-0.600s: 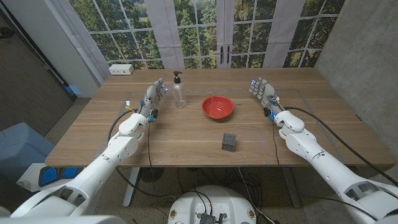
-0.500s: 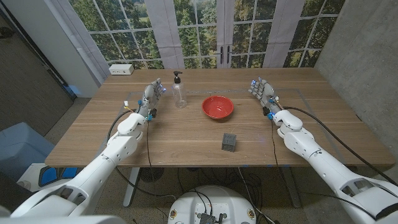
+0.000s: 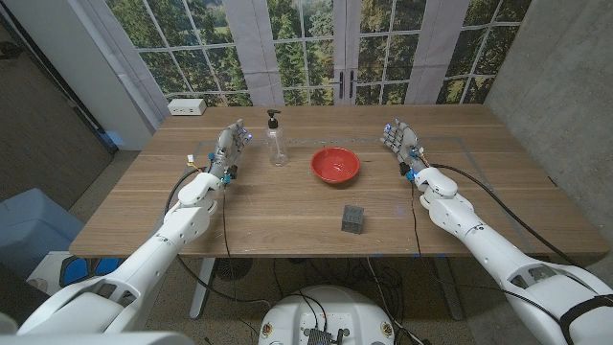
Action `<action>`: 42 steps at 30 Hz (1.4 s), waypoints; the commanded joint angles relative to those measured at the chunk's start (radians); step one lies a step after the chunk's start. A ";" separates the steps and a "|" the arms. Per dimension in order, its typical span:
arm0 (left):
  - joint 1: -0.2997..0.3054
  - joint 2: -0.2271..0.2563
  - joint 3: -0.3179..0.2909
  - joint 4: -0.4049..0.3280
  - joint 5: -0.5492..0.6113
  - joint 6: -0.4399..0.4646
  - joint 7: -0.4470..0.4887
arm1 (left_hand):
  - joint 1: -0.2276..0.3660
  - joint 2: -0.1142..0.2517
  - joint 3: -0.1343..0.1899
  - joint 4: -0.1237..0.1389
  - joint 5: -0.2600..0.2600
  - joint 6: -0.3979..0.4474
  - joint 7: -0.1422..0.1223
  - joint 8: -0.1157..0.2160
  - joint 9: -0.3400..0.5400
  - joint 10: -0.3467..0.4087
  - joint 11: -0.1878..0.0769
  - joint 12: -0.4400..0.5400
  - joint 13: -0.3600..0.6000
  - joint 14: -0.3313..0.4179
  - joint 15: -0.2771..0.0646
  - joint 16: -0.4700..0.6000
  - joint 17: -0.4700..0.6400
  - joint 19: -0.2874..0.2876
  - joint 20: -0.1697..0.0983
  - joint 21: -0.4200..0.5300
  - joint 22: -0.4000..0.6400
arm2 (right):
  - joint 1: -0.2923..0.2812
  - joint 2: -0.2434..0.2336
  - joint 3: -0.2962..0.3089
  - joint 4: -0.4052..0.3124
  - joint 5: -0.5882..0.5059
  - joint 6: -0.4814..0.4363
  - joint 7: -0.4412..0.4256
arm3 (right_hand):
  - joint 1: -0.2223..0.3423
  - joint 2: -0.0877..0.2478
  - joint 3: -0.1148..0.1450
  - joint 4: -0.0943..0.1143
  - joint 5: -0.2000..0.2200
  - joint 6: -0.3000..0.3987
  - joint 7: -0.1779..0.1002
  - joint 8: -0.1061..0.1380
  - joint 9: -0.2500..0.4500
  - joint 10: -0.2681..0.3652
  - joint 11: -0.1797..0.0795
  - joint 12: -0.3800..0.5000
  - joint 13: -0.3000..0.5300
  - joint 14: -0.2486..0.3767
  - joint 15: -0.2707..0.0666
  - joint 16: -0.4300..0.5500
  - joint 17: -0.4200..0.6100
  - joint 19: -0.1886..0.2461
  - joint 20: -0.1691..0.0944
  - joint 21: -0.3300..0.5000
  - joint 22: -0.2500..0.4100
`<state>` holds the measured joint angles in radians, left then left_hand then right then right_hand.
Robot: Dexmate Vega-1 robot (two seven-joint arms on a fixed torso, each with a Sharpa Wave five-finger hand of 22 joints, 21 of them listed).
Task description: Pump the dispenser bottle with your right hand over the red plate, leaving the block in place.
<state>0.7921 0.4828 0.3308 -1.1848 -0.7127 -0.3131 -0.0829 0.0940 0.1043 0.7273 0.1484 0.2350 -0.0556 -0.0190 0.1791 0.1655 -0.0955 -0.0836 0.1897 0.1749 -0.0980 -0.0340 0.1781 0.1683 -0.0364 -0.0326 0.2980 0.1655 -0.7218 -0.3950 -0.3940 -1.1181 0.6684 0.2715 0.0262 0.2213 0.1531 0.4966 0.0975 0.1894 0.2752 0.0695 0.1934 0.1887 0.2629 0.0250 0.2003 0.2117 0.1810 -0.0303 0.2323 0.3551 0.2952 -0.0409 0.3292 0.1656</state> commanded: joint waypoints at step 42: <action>-0.090 0.178 0.138 -0.068 0.283 0.065 -0.063 | 0.222 -0.294 -0.190 -0.334 0.029 -0.154 -0.057 0.013 0.022 -0.117 -0.008 -0.010 0.012 0.005 -0.022 -0.003 0.007 0.136 -0.041 -0.107 0.006 | -0.078 0.004 0.017 -0.079 -0.021 0.045 -0.102 | 0.029 0.010 0.000 -0.045 -0.010 0.039 0.008 0.014 0.002 0.040 0.010 0.015 0.003 0.031 0.013 0.018 0.000 0.033 0.013 -0.024 0.004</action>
<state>0.7286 0.5945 0.4231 -1.1976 -0.5314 -0.2964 -0.1416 0.2795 -0.1882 0.5526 -0.1854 0.2445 -0.1700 -0.0769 0.1928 0.1803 -0.1667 -0.0856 0.1773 0.1843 -0.0754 -0.0362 0.1733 0.1701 0.0989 -0.0358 0.1951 0.1703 -0.7757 -0.3890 -0.3846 -1.1719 0.6511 0.2958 -0.0571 0.2465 0.1621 0.4982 0.0549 0.1811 0.3036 0.0766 0.2003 0.1884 0.2933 0.0336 0.2078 0.2116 0.2041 -0.0178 0.2445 0.3526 0.3198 -0.0301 0.3095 0.1652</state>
